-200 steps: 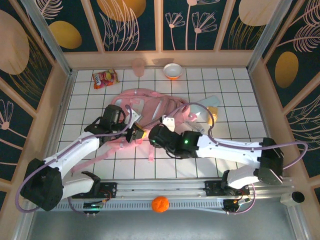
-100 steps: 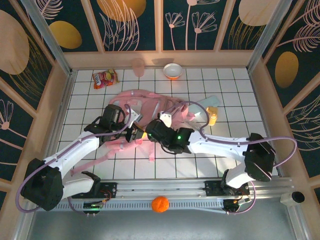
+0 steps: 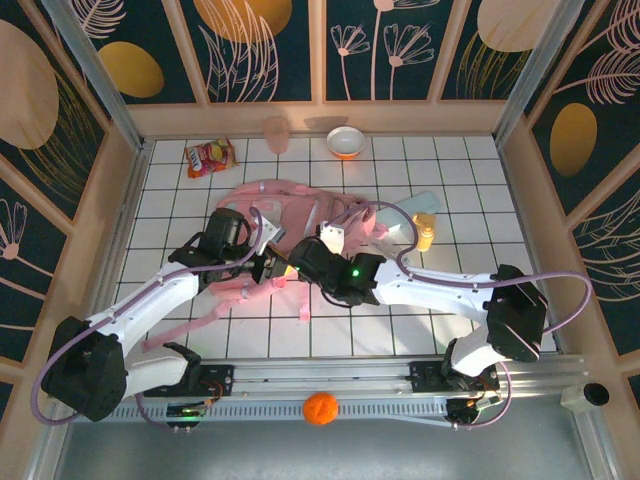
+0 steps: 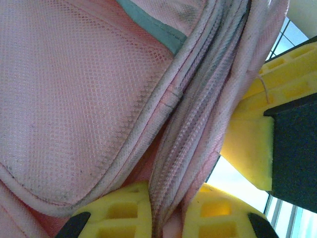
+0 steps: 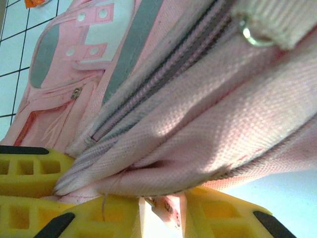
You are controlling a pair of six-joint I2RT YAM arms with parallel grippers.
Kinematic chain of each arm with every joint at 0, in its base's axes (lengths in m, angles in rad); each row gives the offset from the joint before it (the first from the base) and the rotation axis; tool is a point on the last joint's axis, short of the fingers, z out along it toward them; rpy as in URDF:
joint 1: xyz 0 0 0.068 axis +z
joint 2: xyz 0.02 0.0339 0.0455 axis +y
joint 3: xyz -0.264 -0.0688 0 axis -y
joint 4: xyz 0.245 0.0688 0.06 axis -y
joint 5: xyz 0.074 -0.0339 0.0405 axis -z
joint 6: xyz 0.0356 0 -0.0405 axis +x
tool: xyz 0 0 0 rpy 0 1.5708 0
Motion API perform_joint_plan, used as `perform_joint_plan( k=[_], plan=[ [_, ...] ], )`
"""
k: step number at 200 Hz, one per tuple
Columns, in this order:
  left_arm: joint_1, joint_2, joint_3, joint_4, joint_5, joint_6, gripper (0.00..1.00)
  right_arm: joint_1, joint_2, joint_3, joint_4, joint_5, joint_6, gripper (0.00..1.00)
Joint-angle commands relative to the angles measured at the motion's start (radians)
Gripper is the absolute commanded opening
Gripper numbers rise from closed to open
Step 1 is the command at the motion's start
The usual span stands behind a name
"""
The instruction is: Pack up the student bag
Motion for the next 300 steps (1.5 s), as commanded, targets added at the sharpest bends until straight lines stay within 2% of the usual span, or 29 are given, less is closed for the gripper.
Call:
perform_joint_plan(
  k=[1, 39, 98, 151, 180, 183, 200, 220, 227, 242, 262, 278, 300],
  plan=[
    [0.001, -0.020, 0.041, 0.000, 0.100, -0.028, 0.00, -0.036, 0.019, -0.002, -0.070, 0.112, -0.012, 0.20],
    [0.001, -0.021, 0.054, -0.039, 0.036, 0.004, 0.00, -0.043, 0.016, 0.002, -0.100, 0.095, -0.069, 0.00],
    [0.002, -0.061, 0.060, -0.131, -0.228, 0.129, 0.00, -0.157, -0.073, -0.055, -0.170, -0.133, -0.383, 0.00],
    [0.001, -0.104, 0.042, -0.153, -0.276, 0.235, 0.00, -0.281, -0.168, -0.136, -0.139, -0.282, -0.552, 0.00],
    [0.001, -0.143, 0.019, -0.148, -0.298, 0.259, 0.00, -0.287, -0.185, -0.194, -0.036, -0.420, -0.580, 0.00],
    [0.002, -0.146, 0.019, -0.145, -0.306, 0.253, 0.04, -0.284, -0.186, -0.200, -0.025, -0.431, -0.580, 0.00],
    [0.003, -0.160, 0.023, -0.129, -0.351, 0.142, 0.41, -0.260, -0.187, -0.231, 0.023, -0.468, -0.556, 0.00],
    [0.002, -0.159, 0.039, -0.109, -0.367, -0.123, 0.67, -0.230, -0.178, -0.258, 0.067, -0.498, -0.514, 0.00],
    [0.002, -0.165, 0.037, -0.101, -0.370, -0.234, 0.68, -0.217, -0.172, -0.263, 0.074, -0.499, -0.502, 0.00],
    [0.001, -0.194, 0.023, -0.104, -0.344, -0.371, 0.71, -0.194, -0.160, -0.270, 0.073, -0.488, -0.484, 0.00],
    [0.002, -0.260, -0.007, -0.162, -0.523, -0.603, 0.73, -0.184, -0.146, -0.273, 0.070, -0.491, -0.478, 0.00],
    [0.003, -0.287, -0.059, -0.175, -0.553, -0.750, 0.74, -0.174, -0.135, -0.271, 0.076, -0.507, -0.480, 0.00],
    [0.009, -0.254, -0.123, -0.189, -0.612, -0.845, 0.74, -0.151, -0.115, -0.267, 0.094, -0.521, -0.477, 0.00]
  ],
)
